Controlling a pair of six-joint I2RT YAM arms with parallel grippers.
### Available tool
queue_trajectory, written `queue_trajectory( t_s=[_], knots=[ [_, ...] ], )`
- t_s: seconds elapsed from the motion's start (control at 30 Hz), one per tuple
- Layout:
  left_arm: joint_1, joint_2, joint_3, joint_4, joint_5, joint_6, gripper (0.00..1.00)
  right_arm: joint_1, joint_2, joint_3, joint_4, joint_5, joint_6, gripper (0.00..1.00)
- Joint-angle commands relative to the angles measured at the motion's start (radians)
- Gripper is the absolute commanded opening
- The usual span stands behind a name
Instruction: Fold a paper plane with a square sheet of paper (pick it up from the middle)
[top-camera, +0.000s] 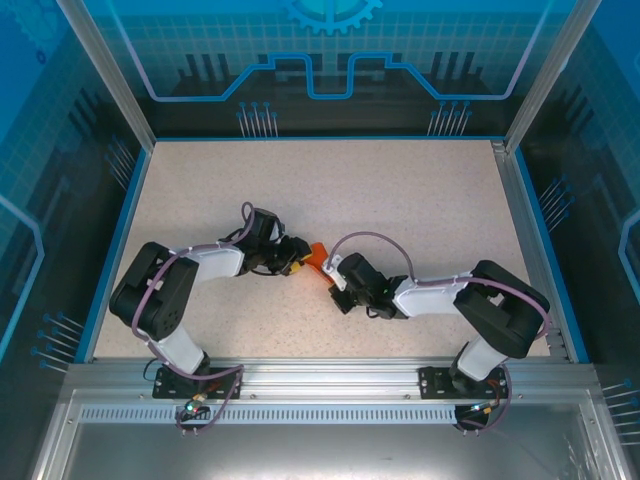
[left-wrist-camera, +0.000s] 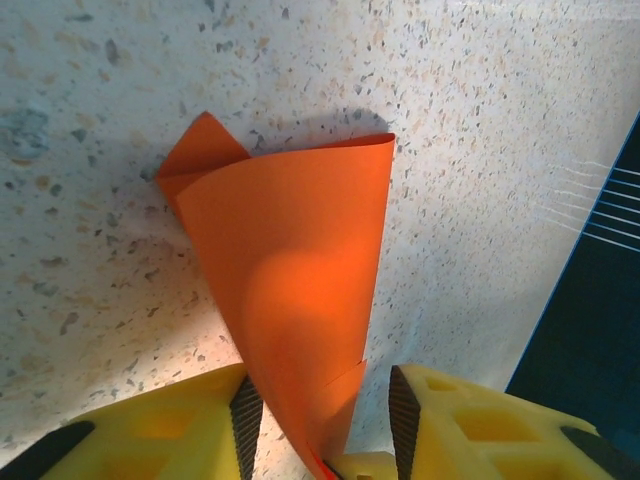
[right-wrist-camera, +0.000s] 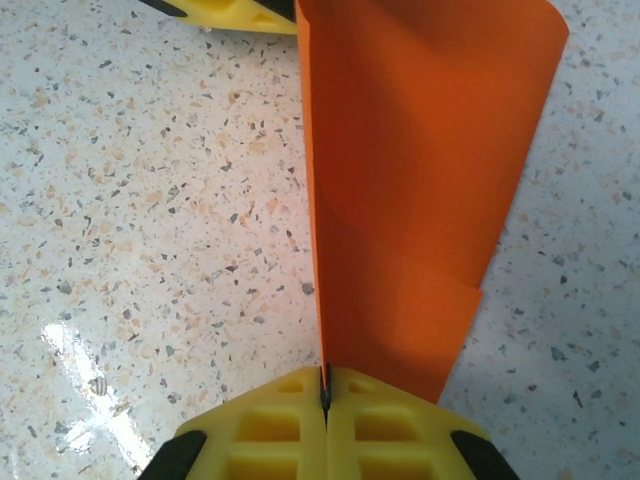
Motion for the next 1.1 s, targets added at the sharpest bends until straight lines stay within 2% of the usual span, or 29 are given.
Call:
queue_trajectory(
  t_s=[0.0,0.23,0.57,1.07],
  knots=[
    [-0.004,0.000,0.022,-0.040,-0.010,0.012,0.42,-0.030,0.000,-0.016,0.032,-0.073,0.040,0.00],
    [-0.004,-0.061,0.002,-0.074,-0.055,0.030,0.46,-0.102,-0.009,-0.033,0.081,-0.226,0.114,0.00],
    [-0.004,-0.105,-0.017,-0.107,-0.094,0.047,0.48,-0.227,0.023,-0.039,0.154,-0.527,0.236,0.00],
    [-0.004,-0.112,-0.020,-0.116,-0.094,0.055,0.48,-0.283,0.147,0.006,0.227,-0.699,0.371,0.00]
  ],
)
